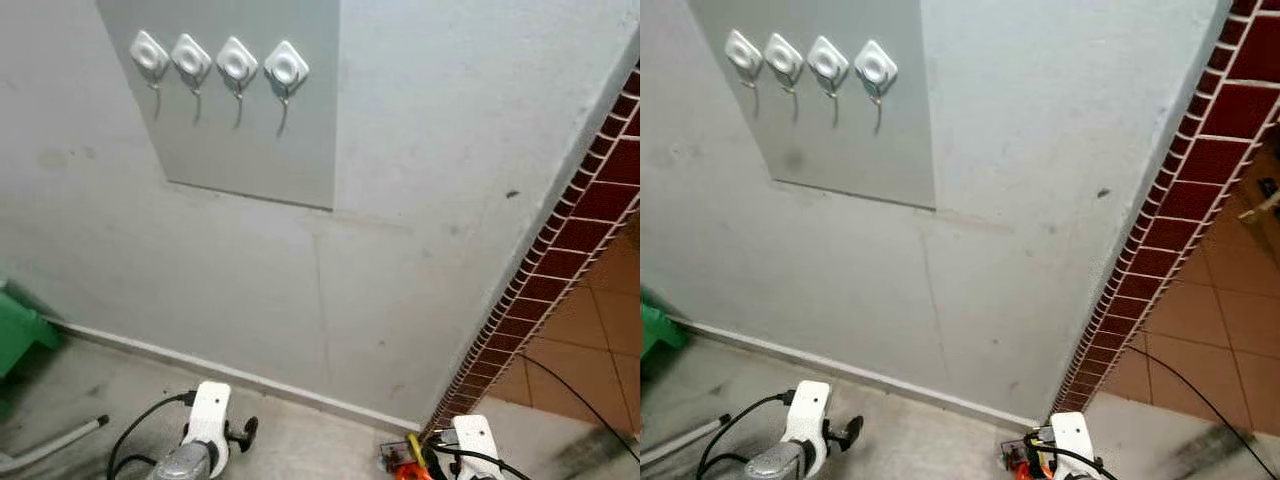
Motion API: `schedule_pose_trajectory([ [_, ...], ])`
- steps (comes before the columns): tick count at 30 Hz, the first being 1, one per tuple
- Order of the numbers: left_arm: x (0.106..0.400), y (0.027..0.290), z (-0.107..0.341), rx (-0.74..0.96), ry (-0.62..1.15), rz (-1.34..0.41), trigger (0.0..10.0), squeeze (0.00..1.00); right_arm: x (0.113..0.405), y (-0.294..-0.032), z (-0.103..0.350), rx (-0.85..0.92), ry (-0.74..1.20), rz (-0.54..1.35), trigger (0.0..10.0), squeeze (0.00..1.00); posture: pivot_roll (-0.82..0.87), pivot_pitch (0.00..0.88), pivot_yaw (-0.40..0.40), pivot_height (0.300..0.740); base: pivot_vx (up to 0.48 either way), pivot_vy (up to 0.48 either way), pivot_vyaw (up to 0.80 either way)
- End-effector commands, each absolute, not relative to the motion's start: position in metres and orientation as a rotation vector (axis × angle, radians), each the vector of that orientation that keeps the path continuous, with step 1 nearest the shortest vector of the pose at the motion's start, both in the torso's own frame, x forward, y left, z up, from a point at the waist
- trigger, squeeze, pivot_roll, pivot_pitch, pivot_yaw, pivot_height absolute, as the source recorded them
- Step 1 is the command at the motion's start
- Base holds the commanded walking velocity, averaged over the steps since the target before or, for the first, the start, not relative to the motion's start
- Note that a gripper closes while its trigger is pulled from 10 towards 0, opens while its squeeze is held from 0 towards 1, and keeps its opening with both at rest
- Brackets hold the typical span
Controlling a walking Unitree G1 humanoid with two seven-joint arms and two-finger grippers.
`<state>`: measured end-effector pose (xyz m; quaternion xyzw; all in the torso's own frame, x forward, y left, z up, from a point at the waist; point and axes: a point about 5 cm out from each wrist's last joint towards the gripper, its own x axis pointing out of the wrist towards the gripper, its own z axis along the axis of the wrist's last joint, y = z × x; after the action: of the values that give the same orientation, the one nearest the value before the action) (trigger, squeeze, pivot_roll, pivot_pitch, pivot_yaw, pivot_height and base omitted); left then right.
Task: Hang keys on a hook
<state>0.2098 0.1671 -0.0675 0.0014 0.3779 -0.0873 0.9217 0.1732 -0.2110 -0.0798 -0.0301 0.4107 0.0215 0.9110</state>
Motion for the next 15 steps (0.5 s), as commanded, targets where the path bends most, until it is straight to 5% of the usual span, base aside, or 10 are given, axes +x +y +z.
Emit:
schedule_pose_trajectory([
  [1, 0.2101, 0.1729, -0.0668, 0.018, 0.778, -0.177, 10.0, 0.00, 0.1748, -0.2070, -0.0798, -0.044, 0.843, 0.051, 10.0, 0.00, -0.03, 0.000, 0.029, 0.740, 0.000, 0.000, 0.80],
  [15, 0.2141, 0.1751, -0.0637, -0.005, 0.755, -0.171, 10.0, 0.00, 0.1715, -0.2121, -0.0801, -0.045, 0.849, 0.049, 10.0, 0.00, -0.02, 0.000, 0.025, 0.740, 0.000, 0.000, 0.80],
])
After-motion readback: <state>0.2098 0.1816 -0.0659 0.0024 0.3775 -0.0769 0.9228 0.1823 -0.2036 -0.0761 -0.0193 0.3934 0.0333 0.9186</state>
